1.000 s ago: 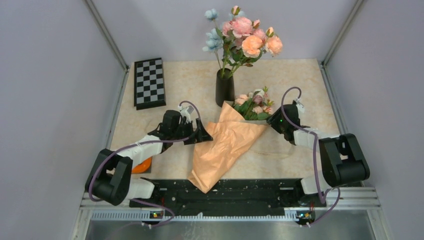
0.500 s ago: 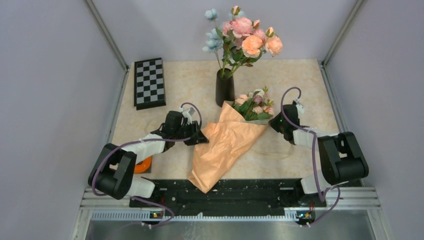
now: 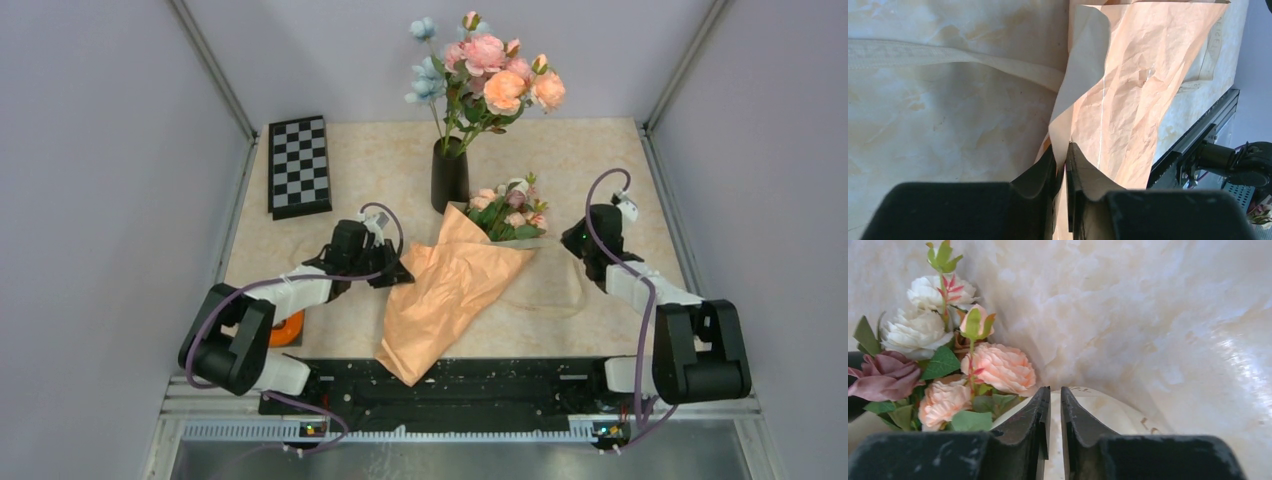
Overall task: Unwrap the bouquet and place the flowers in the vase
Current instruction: Untie the ribbon from the wrapping paper.
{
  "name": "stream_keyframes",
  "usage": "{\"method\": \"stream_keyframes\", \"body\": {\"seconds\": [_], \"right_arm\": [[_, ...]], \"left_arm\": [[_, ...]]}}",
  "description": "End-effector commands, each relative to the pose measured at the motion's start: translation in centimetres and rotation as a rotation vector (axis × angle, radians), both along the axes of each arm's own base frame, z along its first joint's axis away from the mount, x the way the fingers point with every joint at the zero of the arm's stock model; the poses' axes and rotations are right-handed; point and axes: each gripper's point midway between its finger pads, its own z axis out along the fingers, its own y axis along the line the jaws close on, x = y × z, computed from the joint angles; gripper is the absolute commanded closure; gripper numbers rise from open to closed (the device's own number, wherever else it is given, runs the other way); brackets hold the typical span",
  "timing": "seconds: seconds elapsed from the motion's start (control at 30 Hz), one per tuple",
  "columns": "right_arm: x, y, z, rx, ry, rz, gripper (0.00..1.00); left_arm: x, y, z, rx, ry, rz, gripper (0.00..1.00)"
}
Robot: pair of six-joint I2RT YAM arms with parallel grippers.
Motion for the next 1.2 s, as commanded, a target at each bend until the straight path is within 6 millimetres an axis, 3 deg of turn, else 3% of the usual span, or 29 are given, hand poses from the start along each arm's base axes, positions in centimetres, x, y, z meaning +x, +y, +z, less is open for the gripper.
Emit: {"method": "stream_keyframes", "body": {"seconds": [0.0,0.2,0.43,0.67,0.9,1.03,1.17], "right_arm": [[-0.6,-1.8,1.3,-0.104,0.023,0.032,0.78],[-2.1,-2.8,0.3,-0.115,0.090,0.062,0.49],[-1.4,-2.1,-1.1,-0.130,0.148,0.145,0.46],[-0.9,-2.0,-1.9,-0.145,0.181,0.174,0.57],[-1.3,-2.9,-2.6,-0.166,0.223,0.129,0.81],[-1.9,-4.0,-2.3,-0.178,0.242,0.047,0.99],[-2.8,-7.4,-0.9,-0.142,0.214,-0.120,1.00]], "left_arm": [[1.8,-0.9,1.6,-0.027,-0.072,-0.008,0.87],[2.1,-1.1,1.5,-0.021,-0.076,-0.020,0.96],[2.8,-1.4,1.6,-0.017,-0.084,-0.031,1.00],[3.8,-1.4,1.8,0.007,-0.100,-0.031,1.00],[4.2,-1.3,1.6,0.028,-0.099,-0.035,1.00],[4.6,-1.2,1.4,0.045,-0.098,-0.030,1.00],[4.8,-1.0,1.4,0.054,-0.101,-0.027,1.00]]}}
